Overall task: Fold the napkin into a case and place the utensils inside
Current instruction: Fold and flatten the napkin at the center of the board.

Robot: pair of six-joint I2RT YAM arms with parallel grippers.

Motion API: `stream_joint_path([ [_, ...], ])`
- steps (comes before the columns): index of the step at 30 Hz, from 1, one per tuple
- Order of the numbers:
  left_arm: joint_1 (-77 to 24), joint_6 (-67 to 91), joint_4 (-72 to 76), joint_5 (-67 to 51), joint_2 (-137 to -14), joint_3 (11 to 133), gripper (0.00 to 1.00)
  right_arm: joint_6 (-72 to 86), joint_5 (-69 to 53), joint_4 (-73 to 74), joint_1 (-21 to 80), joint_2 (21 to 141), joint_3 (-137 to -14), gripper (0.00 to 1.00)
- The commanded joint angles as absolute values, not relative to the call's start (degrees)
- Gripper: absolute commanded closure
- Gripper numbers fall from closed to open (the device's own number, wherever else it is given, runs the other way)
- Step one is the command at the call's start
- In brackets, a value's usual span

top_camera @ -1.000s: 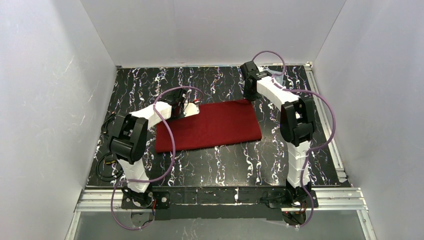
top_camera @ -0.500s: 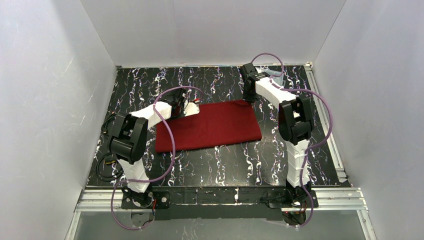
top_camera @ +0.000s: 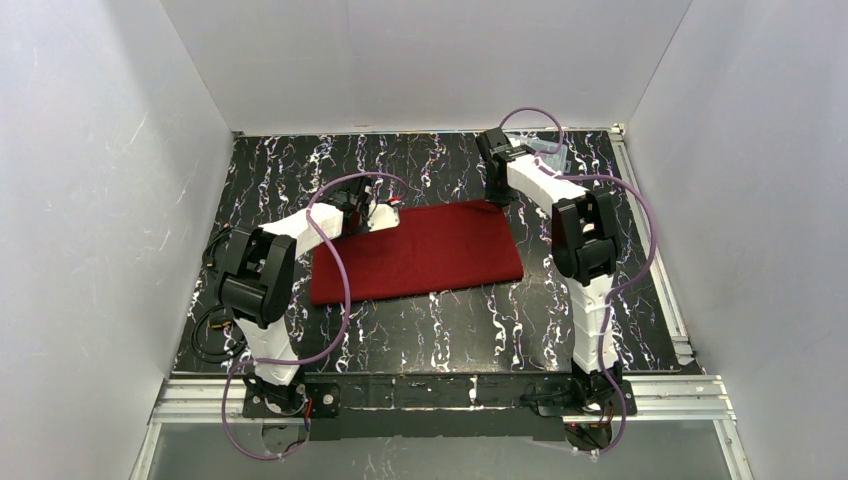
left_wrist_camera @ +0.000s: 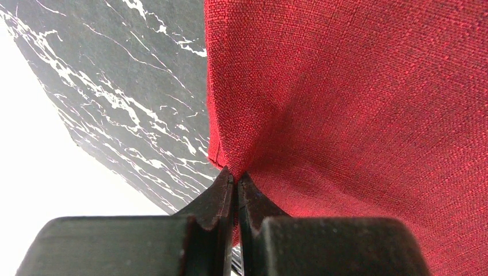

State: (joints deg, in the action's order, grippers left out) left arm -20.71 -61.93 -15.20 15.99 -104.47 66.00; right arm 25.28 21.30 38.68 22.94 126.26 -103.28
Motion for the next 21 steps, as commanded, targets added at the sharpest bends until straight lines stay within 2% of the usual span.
stream_joint_path([
  [1,-20.09,-62.47,-15.23,16.35,-102.12,65.40,1.00,25.03,23.76,37.20,22.60,121.03,-103.80,0.99],
  [21,-18.87,-62.01,-14.02,16.92,-106.05,67.37,1.00,25.11,22.49,37.61,21.54,123.51,-107.55,0.99],
])
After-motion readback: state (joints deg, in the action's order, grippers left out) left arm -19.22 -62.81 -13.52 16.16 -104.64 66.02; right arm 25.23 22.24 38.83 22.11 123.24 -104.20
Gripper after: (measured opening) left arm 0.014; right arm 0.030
